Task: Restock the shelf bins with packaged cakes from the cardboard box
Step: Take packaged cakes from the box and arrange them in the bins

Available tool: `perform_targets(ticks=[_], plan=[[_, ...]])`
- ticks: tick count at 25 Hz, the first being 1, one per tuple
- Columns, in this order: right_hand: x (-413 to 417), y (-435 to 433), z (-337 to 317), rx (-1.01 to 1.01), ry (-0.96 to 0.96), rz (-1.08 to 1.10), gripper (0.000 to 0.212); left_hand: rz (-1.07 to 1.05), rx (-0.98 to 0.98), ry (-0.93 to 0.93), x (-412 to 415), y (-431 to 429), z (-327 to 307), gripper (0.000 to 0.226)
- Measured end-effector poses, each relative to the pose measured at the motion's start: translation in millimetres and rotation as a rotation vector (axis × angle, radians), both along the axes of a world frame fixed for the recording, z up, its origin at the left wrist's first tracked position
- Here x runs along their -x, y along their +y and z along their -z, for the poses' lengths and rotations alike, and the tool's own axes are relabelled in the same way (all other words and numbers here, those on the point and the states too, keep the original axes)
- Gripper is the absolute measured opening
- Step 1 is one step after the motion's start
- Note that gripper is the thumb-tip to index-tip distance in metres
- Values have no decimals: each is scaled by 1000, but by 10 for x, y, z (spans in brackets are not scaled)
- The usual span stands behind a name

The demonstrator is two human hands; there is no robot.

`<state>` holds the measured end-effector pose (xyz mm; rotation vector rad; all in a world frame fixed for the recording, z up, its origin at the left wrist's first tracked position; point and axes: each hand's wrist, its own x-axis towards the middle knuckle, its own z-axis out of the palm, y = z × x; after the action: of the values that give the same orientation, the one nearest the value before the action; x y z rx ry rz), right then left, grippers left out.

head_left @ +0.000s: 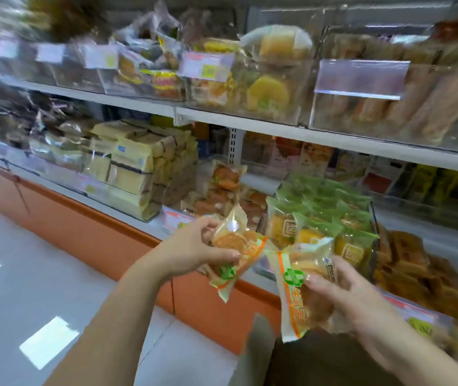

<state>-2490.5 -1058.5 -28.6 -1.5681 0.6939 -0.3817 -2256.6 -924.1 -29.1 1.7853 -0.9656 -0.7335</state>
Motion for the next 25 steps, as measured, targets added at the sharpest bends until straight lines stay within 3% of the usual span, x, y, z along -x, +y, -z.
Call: perform_targets(ticks=[3,6,8,10,12,15,21,25], plan=[[-641,-38,-479,329,-36,-38,46,-190,-17,-256,-584,205,-221,38],[-1491,-263,-678,750,25,-35,43,-298,-8,-291,-1025,292,-179,34],[-2115,-529,-662,933,138,-42,58,-295,-57,-282,-1273,312,-74,43],[-2681,-802,-594,979,287,8,71,-230,-58,-236,-1439,303,52,39],[-3125,-1021,-471,994,428,6,71,-206,-65,-212,-1531,284,165,37],[-3533,-1222,-222,1016,464,-69,68,-249,-78,-255,-1637,236,216,43],[-3822,-1342,195,1093,517,-106,65,-245,-5,-310,-1678,81,196,40],[-3690,-1271,158,1238,702,-156,68,-231,15,-325,-1646,10,145,46]])
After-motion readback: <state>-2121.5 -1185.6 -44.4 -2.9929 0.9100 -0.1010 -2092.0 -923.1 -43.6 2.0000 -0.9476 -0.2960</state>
